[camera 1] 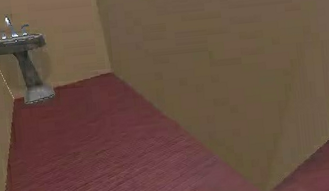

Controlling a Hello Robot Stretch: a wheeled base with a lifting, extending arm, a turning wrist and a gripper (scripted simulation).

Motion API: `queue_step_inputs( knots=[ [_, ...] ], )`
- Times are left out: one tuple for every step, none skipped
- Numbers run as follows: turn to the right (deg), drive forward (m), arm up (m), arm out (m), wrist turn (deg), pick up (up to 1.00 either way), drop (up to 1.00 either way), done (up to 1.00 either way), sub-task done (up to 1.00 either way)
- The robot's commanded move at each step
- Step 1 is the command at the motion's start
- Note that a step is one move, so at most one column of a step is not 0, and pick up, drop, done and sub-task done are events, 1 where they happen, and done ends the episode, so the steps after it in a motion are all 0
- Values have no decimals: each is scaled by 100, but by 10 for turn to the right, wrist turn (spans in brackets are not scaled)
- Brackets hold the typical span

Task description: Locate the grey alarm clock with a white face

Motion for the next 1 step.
queue_step_inputs(
  knots=[
    [-450,0,0,0,0,0,0,0,0]
  ],
)
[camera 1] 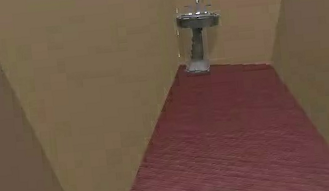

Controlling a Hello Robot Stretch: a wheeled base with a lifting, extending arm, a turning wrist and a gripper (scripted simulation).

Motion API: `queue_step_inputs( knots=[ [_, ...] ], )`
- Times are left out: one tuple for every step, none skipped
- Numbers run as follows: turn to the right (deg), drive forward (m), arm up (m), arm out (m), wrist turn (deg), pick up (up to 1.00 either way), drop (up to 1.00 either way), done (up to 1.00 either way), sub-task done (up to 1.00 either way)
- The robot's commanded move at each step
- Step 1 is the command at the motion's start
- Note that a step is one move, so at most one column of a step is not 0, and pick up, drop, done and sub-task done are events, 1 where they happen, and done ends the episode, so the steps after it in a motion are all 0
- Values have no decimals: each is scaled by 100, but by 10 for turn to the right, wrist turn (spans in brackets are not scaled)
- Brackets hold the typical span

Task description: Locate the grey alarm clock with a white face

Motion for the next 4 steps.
queue_step_inputs(
  knots=[
    [-450,0,0,0,0,0,0,0,0],
    [-450,0,0,0,0,0,0,0,0],
    [-120,0,0,0,0,0,0,0,0],
    [0,100,0,0,0,0,0,0,0]
  ],
)
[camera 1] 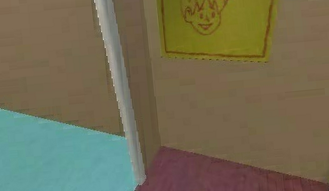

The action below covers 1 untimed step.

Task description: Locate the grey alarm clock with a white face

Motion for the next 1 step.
queue_step_inputs(
  knots=[
    [-30,0,0,0,0,0,0,0,0]
  ],
)
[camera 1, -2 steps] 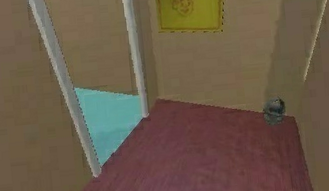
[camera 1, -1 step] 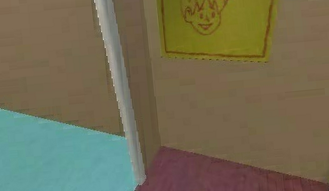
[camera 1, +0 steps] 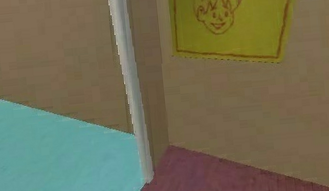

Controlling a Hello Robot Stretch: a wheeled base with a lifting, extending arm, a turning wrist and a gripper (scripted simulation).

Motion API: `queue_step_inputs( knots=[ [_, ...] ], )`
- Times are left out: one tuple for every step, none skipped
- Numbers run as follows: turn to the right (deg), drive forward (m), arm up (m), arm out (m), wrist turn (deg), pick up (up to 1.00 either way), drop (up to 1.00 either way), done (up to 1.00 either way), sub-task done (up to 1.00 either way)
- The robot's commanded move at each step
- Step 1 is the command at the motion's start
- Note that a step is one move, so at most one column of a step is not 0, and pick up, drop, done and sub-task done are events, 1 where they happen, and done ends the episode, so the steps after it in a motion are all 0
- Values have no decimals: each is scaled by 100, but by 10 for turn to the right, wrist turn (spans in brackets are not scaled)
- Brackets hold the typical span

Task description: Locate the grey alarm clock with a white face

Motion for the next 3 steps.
queue_step_inputs(
  knots=[
    [0,30,0,0,0,0,0,0,0],
    [-420,0,0,0,0,0,0,0,0],
    [0,95,0,0,0,0,0,0,0]
  ],
)
